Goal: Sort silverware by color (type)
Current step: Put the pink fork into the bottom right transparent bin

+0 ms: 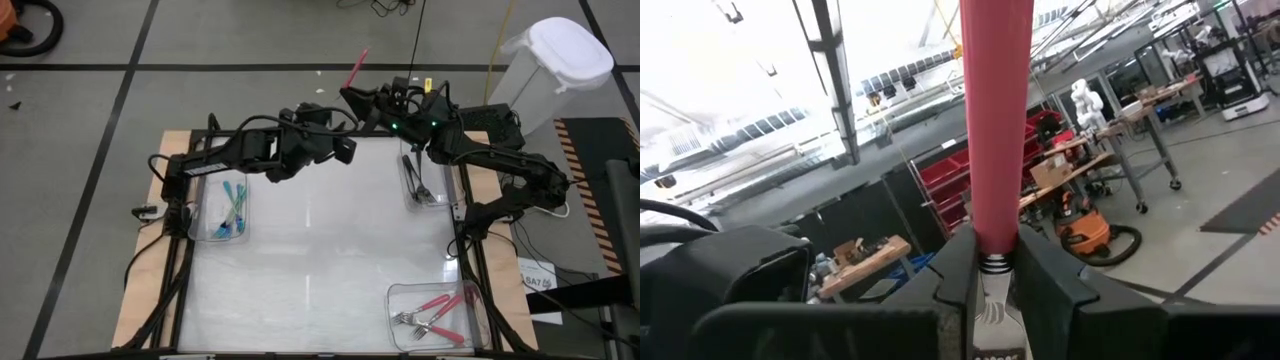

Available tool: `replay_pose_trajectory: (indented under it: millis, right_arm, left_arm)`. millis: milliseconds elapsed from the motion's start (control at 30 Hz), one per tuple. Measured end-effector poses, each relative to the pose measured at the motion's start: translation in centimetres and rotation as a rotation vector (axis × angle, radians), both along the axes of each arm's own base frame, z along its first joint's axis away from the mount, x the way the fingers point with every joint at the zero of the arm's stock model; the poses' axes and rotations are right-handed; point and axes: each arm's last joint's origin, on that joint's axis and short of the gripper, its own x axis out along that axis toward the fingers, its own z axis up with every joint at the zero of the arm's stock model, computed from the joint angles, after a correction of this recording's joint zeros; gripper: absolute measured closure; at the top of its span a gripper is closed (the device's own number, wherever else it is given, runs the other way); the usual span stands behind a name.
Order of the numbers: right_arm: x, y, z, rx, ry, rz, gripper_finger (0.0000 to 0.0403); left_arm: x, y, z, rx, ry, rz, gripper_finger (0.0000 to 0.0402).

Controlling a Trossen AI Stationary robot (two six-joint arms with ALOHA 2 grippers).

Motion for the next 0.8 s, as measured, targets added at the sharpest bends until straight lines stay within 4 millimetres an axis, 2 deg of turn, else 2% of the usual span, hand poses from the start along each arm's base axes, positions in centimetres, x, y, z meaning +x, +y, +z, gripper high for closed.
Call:
replay_pose_trajectory:
  millis: [800]
  right_arm:
    - [-0.01,0.01,0.03,-0.016,0.004,-0.004,0.0353]
  left_arm:
    - [-0.11,0.25,-0.16,-0.001,0.021,0.007,0.0359]
